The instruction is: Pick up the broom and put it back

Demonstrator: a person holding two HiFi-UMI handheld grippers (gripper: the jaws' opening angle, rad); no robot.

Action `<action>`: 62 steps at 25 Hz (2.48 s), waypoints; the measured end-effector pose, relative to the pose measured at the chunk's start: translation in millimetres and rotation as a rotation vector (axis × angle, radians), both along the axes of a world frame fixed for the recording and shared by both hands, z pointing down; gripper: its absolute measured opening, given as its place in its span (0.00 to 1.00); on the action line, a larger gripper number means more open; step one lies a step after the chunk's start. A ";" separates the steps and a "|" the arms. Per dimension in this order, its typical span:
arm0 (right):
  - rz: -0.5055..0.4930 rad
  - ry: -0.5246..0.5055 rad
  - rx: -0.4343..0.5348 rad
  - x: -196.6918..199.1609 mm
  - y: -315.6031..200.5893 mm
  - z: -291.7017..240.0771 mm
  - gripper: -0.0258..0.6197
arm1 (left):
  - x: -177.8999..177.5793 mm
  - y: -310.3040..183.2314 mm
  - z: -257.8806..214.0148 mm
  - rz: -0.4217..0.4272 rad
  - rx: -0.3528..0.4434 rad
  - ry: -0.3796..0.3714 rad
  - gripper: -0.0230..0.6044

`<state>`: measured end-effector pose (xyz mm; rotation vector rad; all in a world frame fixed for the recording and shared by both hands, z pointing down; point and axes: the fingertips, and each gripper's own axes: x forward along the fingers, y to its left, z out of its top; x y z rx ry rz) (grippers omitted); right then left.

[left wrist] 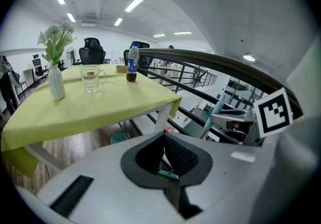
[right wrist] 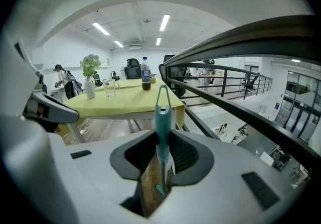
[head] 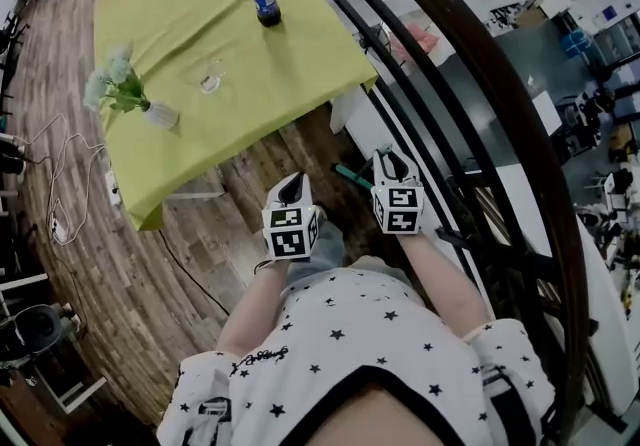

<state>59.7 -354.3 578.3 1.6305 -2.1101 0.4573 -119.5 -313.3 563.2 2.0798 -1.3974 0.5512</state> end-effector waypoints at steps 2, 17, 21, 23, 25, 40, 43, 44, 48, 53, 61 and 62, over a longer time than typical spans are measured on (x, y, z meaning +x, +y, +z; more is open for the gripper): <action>0.007 0.010 -0.011 -5.0 -5.6 7.8 0.16 | -6.8 -6.7 2.9 0.006 -0.004 0.001 0.05; 0.034 0.073 -0.067 -27.3 -43.5 56.9 0.16 | -32.4 -31.2 40.7 0.053 -0.073 0.010 0.05; 0.029 0.080 -0.051 -36.5 -62.0 59.2 0.16 | -33.1 -39.2 48.1 0.070 -0.082 0.007 0.05; 0.018 0.084 -0.052 -40.7 -69.2 64.0 0.16 | -32.2 -41.9 50.5 0.075 -0.086 0.008 0.05; 0.006 0.082 -0.055 -45.3 -76.3 66.8 0.16 | -30.6 -43.6 52.7 0.079 -0.091 0.009 0.05; -0.024 0.074 -0.052 -63.0 -123.4 91.4 0.16 | -40.1 -48.4 79.0 0.060 -0.132 0.003 0.05; -0.015 0.077 -0.038 -61.4 -131.6 94.2 0.16 | -37.8 -47.3 81.5 0.063 -0.136 0.006 0.05; -0.014 0.079 -0.035 -61.1 -133.9 94.7 0.16 | -36.5 -47.0 81.7 0.066 -0.136 0.007 0.05; -0.016 0.082 -0.034 -63.5 -142.1 97.3 0.16 | -34.0 -44.8 83.5 0.076 -0.143 0.010 0.05; -0.013 0.079 -0.048 -66.2 -149.0 102.4 0.16 | -34.6 -40.5 86.4 0.085 -0.155 0.010 0.05; -0.002 0.091 -0.076 -66.0 -161.4 111.8 0.16 | -40.1 -42.9 90.2 0.075 -0.160 0.011 0.05; -0.001 0.092 -0.076 -65.8 -162.7 112.0 0.16 | -40.5 -43.4 89.5 0.073 -0.159 0.012 0.05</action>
